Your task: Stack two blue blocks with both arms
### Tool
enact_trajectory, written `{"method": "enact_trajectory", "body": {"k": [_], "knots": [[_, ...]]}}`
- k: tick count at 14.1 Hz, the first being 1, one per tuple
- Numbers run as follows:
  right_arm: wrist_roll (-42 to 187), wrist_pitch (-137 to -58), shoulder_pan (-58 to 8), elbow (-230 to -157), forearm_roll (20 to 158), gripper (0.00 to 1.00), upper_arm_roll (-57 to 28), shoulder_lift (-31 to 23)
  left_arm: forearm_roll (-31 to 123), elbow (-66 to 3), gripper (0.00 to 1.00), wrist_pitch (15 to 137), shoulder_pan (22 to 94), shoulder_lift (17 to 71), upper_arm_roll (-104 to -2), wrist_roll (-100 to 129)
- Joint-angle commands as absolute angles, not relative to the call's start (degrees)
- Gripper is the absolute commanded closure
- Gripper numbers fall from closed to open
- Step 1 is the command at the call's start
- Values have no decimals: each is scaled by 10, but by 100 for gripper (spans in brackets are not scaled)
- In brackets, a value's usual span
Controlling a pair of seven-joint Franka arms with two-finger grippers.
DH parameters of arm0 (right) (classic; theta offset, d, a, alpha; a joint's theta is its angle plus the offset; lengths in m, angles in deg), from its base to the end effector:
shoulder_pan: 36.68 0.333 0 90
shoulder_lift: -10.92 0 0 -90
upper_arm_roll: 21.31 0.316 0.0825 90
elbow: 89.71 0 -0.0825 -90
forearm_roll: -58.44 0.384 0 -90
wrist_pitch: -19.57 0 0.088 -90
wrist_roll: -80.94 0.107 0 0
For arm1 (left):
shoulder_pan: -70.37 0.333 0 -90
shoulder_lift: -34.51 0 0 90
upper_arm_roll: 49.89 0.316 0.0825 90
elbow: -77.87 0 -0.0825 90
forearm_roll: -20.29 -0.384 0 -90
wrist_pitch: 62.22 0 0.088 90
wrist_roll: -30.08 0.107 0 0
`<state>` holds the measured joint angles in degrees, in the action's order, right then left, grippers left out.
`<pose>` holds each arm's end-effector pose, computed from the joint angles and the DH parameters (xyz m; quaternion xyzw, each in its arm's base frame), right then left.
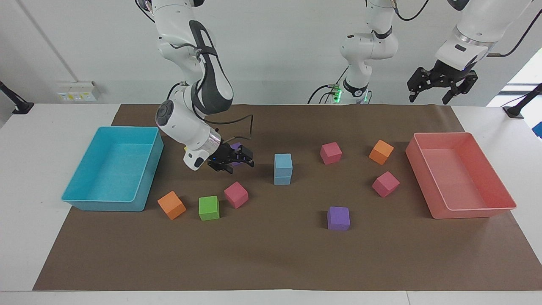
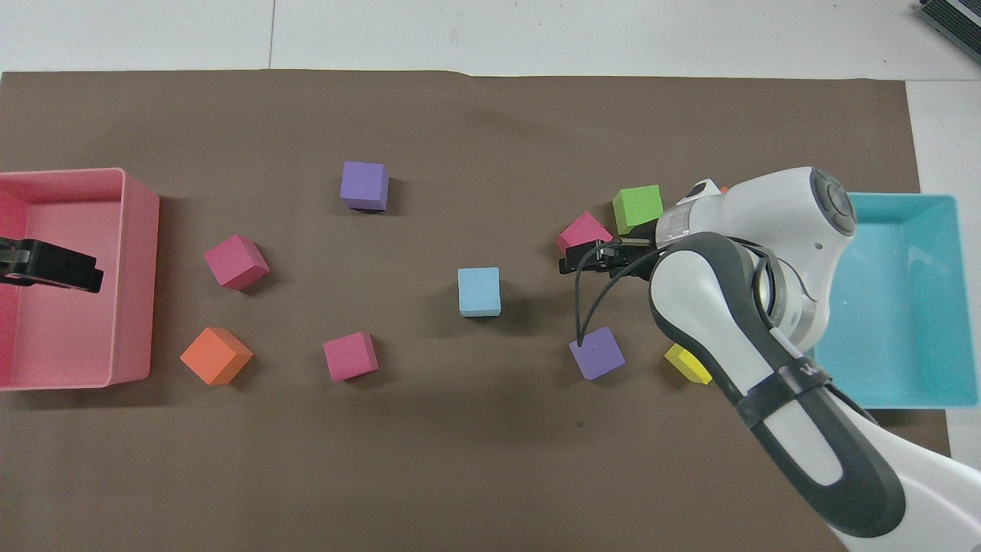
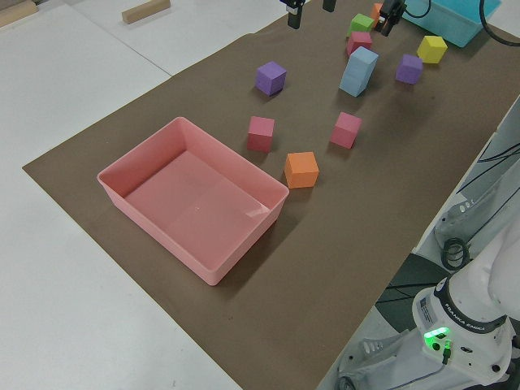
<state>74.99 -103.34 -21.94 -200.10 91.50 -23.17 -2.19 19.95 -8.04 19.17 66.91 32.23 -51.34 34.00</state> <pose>0.5878 0.1588 0.3766 -0.9721 -0.0037 0.0186 0.2338 0.5242 -0.0446 0.6663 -0.9969 0.0766 0.0195 0.0036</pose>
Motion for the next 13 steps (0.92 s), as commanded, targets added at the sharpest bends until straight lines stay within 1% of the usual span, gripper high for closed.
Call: {"method": "enact_trajectory", "body": {"k": [1, 4, 7, 9, 11, 13], "knots": [[800, -983, -240, -1971, 821, 0, -227, -11, 201, -73, 0, 186, 671, 324, -515, 348], [812, -948, -253, -1948, 730, 0, -227, 3, 204, -75, 0, 190, 671, 324, -517, 348], [844, -944, -254, -1947, 630, 0, -227, 24, 207, -82, 0, 186, 670, 319, -517, 348], [867, -932, -254, -1927, 571, 0, -226, 34, 208, -88, 0, 189, 671, 317, -518, 347], [868, -893, -267, -1894, 558, 0, -226, 38, 208, -89, 0, 188, 671, 317, -518, 348], [868, -874, -275, -1882, 560, 0, -227, 50, 208, -88, 0, 188, 671, 317, -517, 347]]}}
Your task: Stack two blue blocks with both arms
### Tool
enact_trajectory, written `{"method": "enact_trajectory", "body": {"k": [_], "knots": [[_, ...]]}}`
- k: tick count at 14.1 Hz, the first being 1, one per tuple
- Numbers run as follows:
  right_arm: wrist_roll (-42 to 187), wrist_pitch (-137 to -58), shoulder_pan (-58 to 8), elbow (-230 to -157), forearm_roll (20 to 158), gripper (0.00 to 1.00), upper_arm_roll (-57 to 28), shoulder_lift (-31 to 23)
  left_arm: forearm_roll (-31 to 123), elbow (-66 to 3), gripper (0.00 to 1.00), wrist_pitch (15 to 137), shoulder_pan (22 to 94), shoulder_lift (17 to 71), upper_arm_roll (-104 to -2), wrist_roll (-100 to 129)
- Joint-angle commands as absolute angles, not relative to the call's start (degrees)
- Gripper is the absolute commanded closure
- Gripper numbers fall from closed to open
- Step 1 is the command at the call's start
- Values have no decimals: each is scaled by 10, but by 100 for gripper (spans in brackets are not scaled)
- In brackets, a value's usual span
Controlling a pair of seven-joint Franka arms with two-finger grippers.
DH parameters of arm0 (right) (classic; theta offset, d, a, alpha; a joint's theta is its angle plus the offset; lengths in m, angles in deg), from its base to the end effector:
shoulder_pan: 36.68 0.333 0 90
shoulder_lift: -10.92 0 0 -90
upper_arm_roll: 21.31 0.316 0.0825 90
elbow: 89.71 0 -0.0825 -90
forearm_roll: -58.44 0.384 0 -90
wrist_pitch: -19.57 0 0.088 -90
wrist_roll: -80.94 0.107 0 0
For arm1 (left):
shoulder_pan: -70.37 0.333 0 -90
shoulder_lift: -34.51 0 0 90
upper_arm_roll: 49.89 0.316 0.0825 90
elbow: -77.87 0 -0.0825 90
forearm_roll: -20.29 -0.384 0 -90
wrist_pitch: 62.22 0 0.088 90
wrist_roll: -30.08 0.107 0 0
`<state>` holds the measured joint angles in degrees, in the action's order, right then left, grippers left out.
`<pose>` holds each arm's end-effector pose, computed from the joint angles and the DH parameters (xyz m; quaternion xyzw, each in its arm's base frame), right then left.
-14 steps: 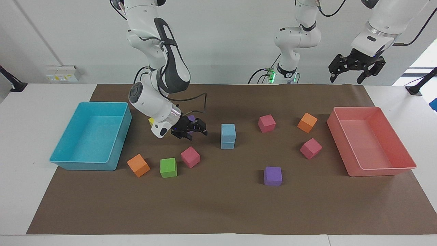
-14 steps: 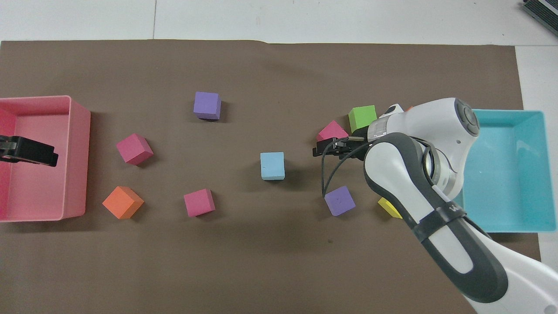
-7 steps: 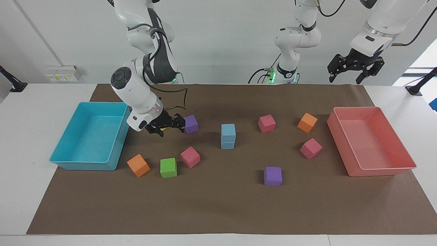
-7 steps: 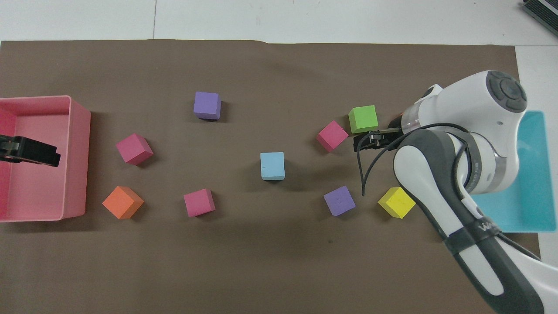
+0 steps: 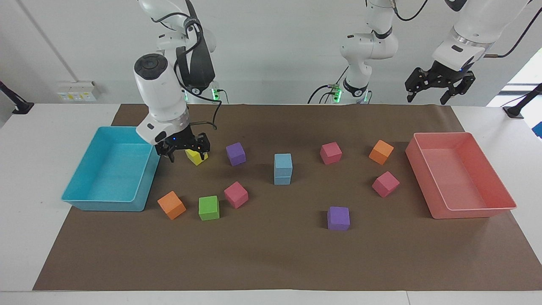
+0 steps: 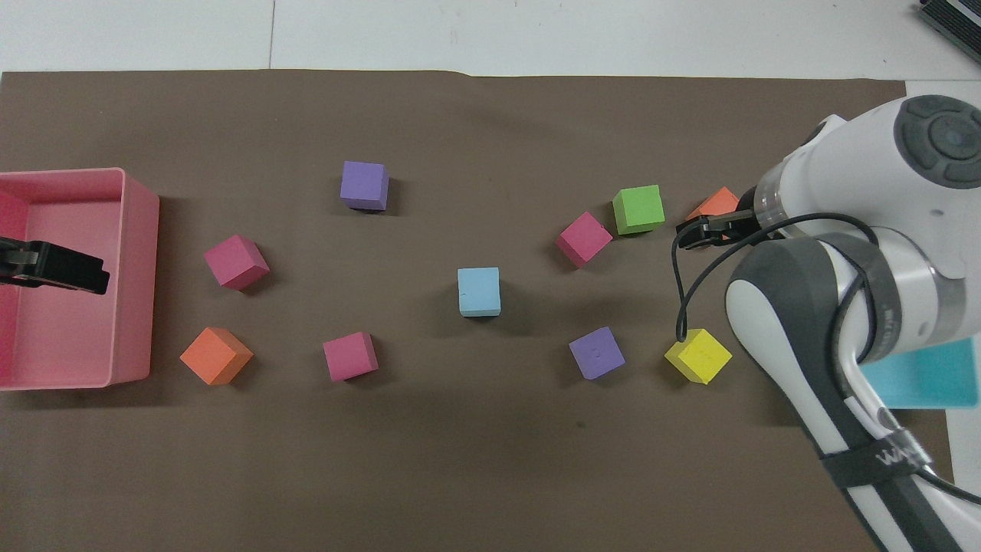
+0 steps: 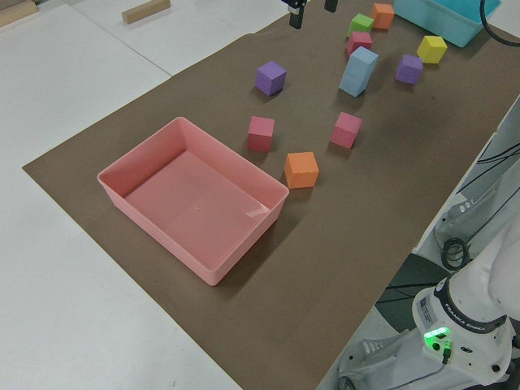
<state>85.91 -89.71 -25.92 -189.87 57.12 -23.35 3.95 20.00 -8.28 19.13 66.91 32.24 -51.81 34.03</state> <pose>0.5966 0.0907 0.4988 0.9991 0.0365 0.0202 0.0108 0.5238 -0.0492 0.6642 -0.9965 0.0810 0.0220 0.0034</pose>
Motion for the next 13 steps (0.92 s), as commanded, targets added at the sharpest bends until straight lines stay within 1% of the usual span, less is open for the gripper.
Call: {"method": "enact_trajectory", "body": {"k": [1, 4, 7, 9, 13], "knots": [[868, -874, -286, -1881, 560, 0, -226, 61, 208, -87, 0, 188, 671, 317, -517, 347], [866, -868, -307, -1881, 559, 0, -227, 99, 208, -87, 0, 189, 671, 317, -518, 346], [866, -832, -320, -1879, 560, 0, -232, 127, 208, -87, 0, 189, 671, 317, -518, 342], [867, -809, -322, -1864, 561, 0, -239, 136, 208, -87, 0, 189, 671, 317, -518, 343], [863, -731, -324, -1809, 560, 0, -259, 136, 208, -87, 0, 188, 671, 317, -519, 344]]}}
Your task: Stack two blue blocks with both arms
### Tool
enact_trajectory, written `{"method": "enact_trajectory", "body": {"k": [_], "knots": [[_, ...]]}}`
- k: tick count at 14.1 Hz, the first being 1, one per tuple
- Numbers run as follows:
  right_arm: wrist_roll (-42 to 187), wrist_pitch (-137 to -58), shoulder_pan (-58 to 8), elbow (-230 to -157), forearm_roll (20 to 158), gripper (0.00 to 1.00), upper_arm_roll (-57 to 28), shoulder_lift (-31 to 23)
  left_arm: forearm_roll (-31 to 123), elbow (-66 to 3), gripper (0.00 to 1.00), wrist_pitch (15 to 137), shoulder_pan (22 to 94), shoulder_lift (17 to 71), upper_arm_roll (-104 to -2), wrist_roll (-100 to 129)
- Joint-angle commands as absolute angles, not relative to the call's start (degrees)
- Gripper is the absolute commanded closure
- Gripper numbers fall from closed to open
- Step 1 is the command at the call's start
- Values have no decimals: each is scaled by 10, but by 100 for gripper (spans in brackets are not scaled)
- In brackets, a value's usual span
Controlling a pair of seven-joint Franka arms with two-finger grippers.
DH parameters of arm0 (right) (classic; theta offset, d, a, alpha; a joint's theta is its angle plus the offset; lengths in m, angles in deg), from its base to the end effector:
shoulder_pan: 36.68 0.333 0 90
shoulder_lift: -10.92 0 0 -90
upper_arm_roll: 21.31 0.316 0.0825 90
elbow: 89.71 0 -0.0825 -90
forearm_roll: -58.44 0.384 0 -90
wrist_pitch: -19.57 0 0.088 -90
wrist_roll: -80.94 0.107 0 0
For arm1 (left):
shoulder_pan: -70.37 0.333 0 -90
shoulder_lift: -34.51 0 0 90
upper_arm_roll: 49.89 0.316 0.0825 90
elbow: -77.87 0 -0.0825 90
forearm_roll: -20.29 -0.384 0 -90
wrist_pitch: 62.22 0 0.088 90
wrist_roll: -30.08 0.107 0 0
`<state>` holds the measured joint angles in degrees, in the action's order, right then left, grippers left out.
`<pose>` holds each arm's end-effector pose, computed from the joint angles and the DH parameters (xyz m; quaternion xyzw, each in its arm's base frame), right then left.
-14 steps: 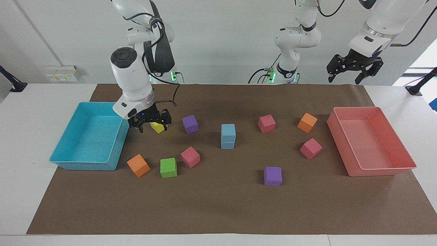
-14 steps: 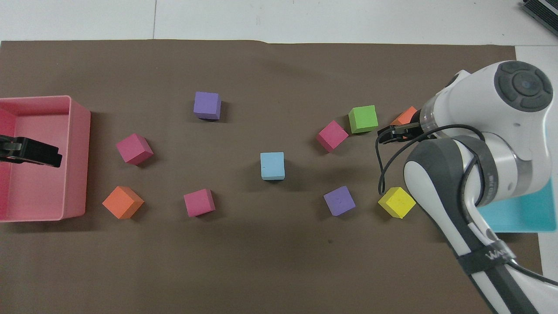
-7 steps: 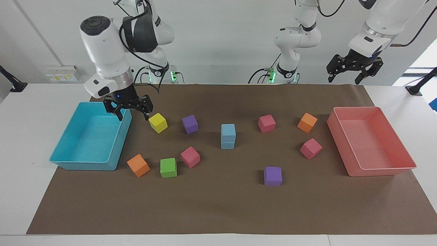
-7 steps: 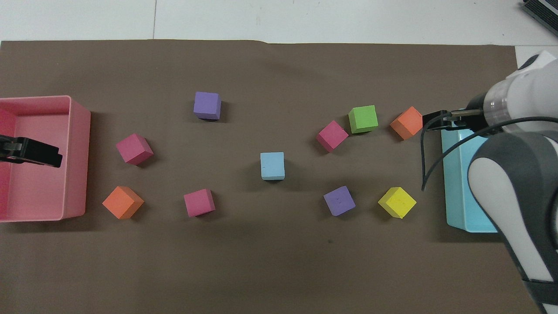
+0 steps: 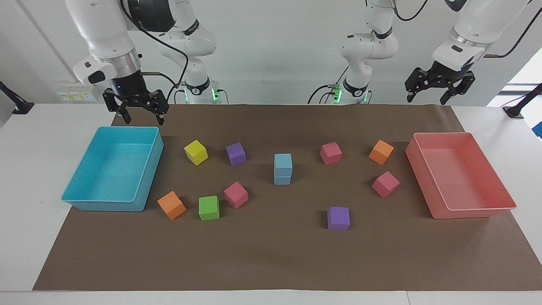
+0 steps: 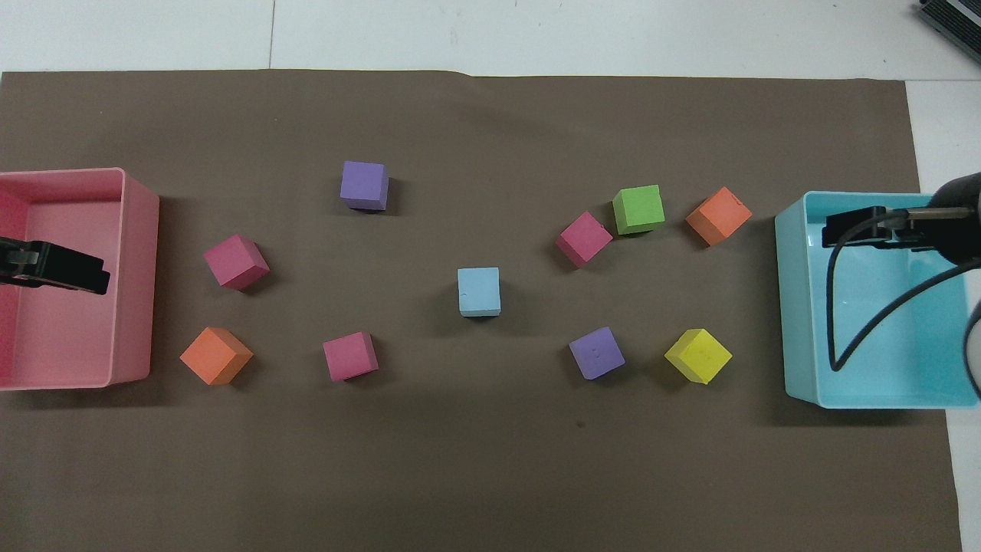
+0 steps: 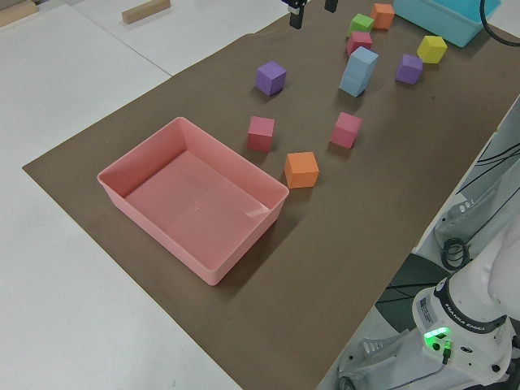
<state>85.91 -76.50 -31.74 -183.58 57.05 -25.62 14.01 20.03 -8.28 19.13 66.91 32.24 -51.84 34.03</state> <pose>0.5480 0.0025 0.6318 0.9982 -0.0371 0.0465 0.0078 0.5238 -0.0495 0.6642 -0.9964 0.0813 0.0220 0.0032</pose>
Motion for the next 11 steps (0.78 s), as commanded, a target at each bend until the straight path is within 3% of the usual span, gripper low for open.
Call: {"method": "enact_trajectory", "body": {"k": [1, 8, 11], "knots": [[862, -723, -324, -1809, 559, 0, -264, 142, 208, -87, 0, 188, 671, 317, -518, 344], [828, -657, -324, -1823, 569, 0, -284, 172, 208, -88, 0, 187, 671, 317, -519, 345], [789, -669, -323, -1852, 551, 0, -283, 187, 208, -88, 0, 187, 671, 317, -519, 346]]}}
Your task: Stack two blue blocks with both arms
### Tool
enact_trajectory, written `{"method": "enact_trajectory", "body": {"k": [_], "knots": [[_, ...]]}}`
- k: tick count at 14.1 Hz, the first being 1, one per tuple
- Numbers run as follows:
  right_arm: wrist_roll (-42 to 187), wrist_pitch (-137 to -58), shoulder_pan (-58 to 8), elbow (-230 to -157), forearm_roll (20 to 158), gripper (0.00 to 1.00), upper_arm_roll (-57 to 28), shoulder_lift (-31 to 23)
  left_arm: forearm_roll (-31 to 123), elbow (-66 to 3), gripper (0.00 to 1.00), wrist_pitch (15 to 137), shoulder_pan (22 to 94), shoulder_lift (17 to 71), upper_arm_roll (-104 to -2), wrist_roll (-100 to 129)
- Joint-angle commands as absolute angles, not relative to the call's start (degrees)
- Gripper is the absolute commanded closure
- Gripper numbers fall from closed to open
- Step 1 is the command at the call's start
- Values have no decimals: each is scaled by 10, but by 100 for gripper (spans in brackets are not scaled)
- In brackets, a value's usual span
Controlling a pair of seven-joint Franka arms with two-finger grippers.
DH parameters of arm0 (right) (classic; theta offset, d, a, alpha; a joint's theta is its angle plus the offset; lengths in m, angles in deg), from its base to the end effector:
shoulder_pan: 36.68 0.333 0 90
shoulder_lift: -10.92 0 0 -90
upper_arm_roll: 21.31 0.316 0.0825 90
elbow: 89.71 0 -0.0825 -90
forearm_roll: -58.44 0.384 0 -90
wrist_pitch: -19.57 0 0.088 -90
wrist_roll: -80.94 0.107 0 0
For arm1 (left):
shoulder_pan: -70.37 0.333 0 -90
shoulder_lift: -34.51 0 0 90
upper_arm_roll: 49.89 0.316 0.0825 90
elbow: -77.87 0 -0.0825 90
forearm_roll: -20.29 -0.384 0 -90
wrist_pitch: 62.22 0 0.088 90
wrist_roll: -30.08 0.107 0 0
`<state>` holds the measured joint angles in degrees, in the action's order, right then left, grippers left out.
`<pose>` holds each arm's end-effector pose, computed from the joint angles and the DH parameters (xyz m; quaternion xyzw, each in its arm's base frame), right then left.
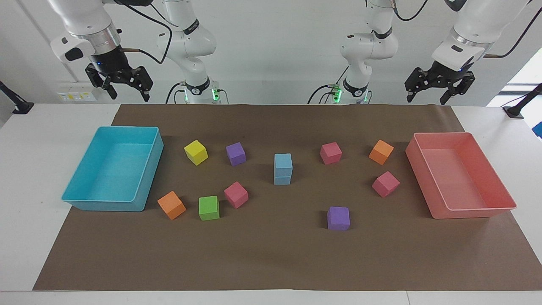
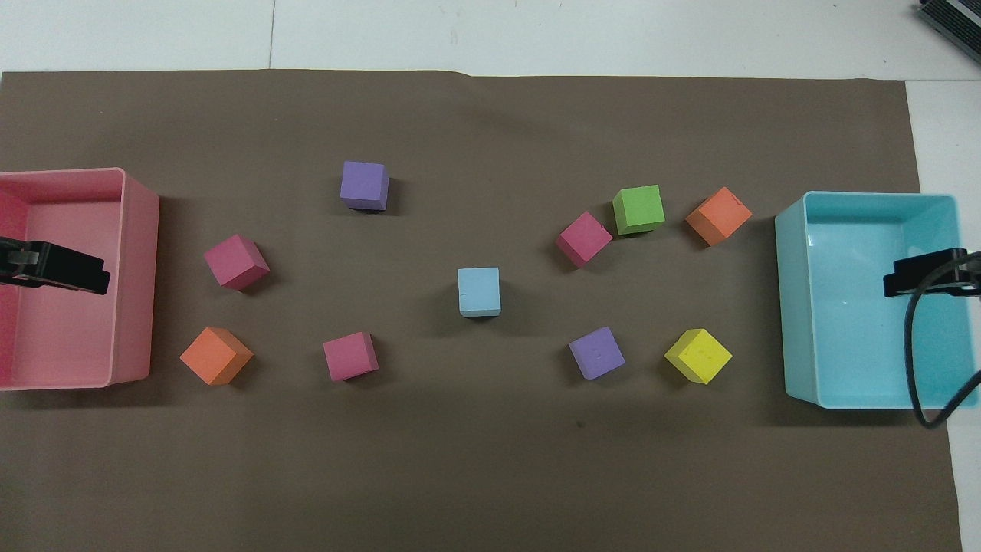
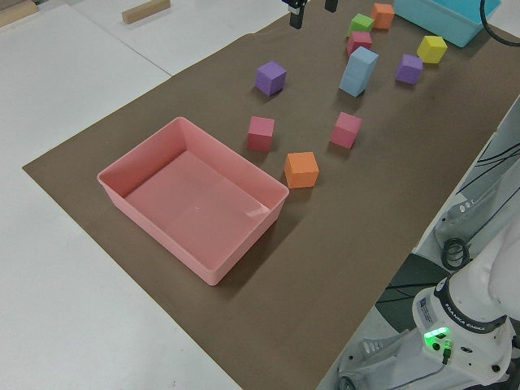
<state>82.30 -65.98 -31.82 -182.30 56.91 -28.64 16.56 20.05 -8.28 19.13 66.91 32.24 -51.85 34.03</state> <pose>0.5150 -0.0289 0.6488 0.9993 -0.0339 -0.0127 0.0069 0.5238 -0.0496 0.6642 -0.9964 0.0814 0.0221 0.0030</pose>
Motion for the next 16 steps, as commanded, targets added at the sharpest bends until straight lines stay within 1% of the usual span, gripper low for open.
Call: {"method": "enact_trajectory", "body": {"k": [1, 7, 9, 16], "knots": [[781, -667, -323, -1849, 550, 0, -283, 185, 208, -88, 0, 187, 671, 317, -519, 346], [754, -651, -325, -1834, 544, 0, -284, 184, 208, -88, 0, 187, 671, 317, -519, 347], [756, -637, -326, -1812, 555, 0, -290, 183, 208, -88, 0, 187, 671, 317, -519, 347], [777, -642, -320, -1831, 555, 0, -290, 193, 208, -88, 0, 187, 671, 317, -519, 346]]}}
